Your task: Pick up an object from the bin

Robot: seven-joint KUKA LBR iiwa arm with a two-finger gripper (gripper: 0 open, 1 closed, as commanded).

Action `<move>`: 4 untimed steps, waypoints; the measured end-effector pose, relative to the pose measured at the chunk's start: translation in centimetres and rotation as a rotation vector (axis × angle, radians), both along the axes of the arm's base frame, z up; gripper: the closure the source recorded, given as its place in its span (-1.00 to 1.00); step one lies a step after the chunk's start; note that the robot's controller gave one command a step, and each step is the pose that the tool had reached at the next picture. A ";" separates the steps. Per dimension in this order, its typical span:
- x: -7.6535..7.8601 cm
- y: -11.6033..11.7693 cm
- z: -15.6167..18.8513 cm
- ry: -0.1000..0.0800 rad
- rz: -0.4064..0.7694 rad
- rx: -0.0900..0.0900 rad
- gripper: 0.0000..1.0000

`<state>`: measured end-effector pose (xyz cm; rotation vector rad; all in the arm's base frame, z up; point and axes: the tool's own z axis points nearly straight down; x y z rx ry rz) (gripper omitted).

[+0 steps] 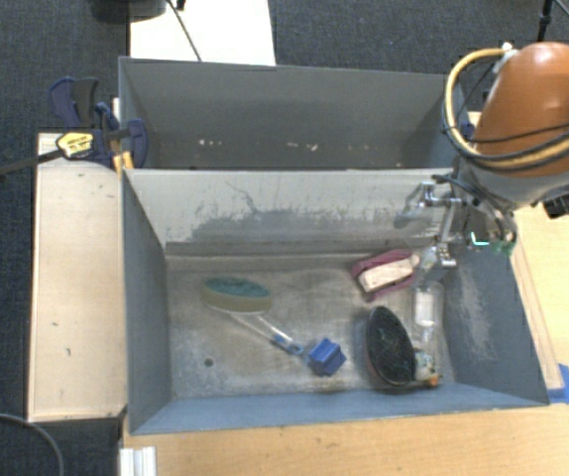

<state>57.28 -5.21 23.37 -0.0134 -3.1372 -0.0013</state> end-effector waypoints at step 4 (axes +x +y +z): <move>2.1 -4.6 -16.2 -0.014 0.283 0.000 -1.00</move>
Offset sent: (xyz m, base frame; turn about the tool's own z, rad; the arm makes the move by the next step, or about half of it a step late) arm 0.0194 -0.0371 -0.1637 -0.3013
